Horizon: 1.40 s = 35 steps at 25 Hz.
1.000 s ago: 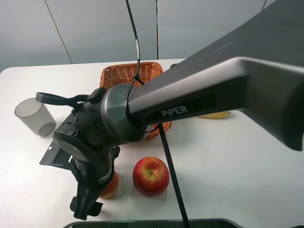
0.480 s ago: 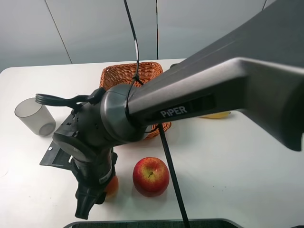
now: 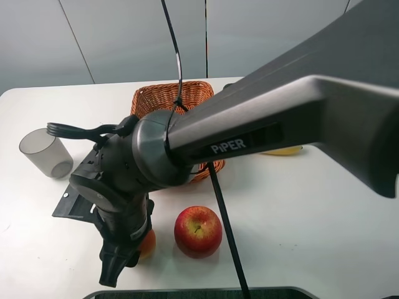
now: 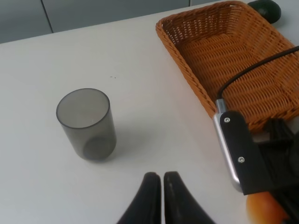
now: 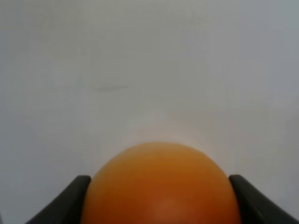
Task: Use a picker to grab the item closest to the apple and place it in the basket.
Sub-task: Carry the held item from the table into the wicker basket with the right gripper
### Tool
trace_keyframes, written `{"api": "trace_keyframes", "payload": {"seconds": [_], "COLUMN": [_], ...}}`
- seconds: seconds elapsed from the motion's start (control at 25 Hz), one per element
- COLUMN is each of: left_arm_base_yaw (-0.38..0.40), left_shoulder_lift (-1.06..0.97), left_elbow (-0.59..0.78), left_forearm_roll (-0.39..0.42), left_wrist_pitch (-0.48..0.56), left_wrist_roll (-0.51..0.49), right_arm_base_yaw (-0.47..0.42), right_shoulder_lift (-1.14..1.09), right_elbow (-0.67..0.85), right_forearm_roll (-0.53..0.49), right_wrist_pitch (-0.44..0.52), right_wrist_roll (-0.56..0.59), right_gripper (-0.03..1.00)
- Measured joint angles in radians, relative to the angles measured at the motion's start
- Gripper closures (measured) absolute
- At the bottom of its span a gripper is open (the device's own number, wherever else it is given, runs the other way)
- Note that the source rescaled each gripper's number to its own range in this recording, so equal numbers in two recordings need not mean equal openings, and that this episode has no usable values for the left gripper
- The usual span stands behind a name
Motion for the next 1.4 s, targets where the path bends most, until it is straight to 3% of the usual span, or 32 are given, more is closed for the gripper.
{"api": "trace_keyframes", "payload": {"seconds": [0.56,0.96,1.4], "left_arm_base_yaw": [0.0,0.0,0.0], "left_shoulder_lift": [0.0,0.0,0.0], "left_elbow": [0.0,0.0,0.0], "left_forearm_roll": [0.0,0.0,0.0], "left_wrist_pitch": [0.0,0.0,0.0], "left_wrist_roll": [0.0,0.0,0.0], "right_arm_base_yaw": [0.0,-0.002,-0.164], "right_shoulder_lift": [-0.019,-0.258,-0.446], "right_elbow": [-0.021,-0.021,-0.021], "right_forearm_roll": [0.0,0.004,0.077], "right_wrist_pitch": [0.023,0.098,0.139], "right_wrist_roll": [0.01,0.073,0.086], "right_gripper": [0.97,0.97,0.97]}}
